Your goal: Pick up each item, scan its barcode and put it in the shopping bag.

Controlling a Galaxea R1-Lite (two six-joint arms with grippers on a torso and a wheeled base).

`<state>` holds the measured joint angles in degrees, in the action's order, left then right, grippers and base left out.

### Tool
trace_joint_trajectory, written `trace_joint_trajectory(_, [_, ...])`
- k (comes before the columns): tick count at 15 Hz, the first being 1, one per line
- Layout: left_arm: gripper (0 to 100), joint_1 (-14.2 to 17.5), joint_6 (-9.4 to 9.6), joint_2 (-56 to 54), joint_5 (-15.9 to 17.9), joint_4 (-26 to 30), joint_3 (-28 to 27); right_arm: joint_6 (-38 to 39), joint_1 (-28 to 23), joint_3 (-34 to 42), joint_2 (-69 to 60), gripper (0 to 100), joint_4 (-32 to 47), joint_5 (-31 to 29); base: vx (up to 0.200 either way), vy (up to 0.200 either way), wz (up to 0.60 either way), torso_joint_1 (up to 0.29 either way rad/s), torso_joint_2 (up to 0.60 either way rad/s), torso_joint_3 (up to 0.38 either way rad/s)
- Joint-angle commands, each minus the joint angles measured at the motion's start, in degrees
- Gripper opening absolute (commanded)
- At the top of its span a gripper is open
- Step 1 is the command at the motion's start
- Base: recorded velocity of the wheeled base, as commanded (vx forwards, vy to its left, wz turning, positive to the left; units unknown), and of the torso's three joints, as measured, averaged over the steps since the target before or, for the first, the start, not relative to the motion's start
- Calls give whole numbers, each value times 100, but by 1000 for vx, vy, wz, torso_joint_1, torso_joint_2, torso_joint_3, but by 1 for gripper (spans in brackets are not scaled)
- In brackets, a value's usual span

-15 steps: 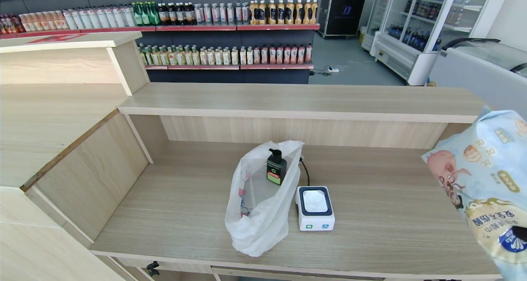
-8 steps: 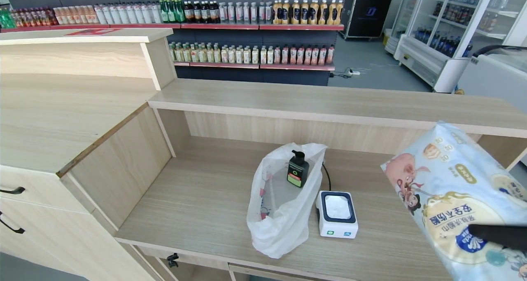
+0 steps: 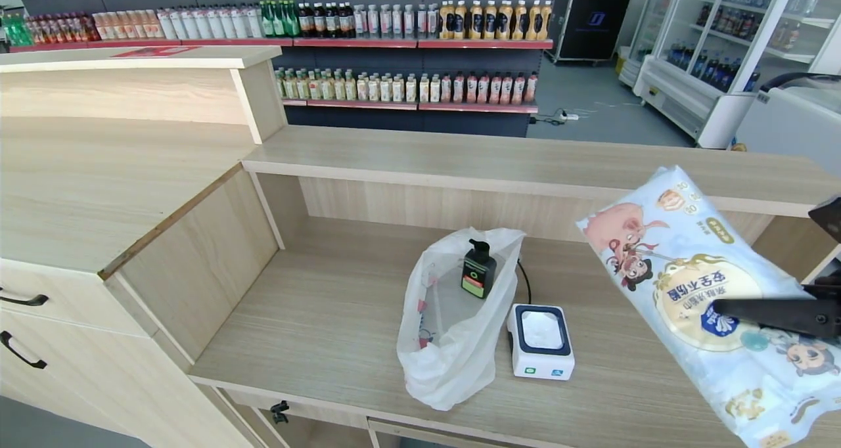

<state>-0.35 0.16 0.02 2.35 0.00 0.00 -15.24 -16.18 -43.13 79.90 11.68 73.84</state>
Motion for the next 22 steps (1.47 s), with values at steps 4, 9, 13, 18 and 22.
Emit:
trace_joint_trajectory(4, [100, 0, 2, 6, 2, 0, 0, -480, -404, 261, 1230, 0, 54, 131, 0, 0, 0, 0, 0, 0])
trace_joint_trajectory(9, [100, 0, 2, 6, 2, 0, 0, -928, -544, 481, 1520, 0, 63, 113, 0, 0, 0, 0, 0, 0])
trace_joint_trajectory(13, [100, 0, 2, 6, 2, 0, 0, -1412, -553, 560, 1722, 0, 221, 52, 0, 0, 0, 0, 0, 0])
trace_joint_trajectory(18, [100, 0, 2, 6, 2, 0, 0, -1886, -518, 411, 2276, 0, 238, -150, 0, 0, 0, 0, 0, 0])
trace_joint_trajectory(22, [100, 0, 2, 6, 2, 0, 0, -1895, -518, 349, 2548, 0, 27, -150, 0, 0, 0, 0, 0, 0])
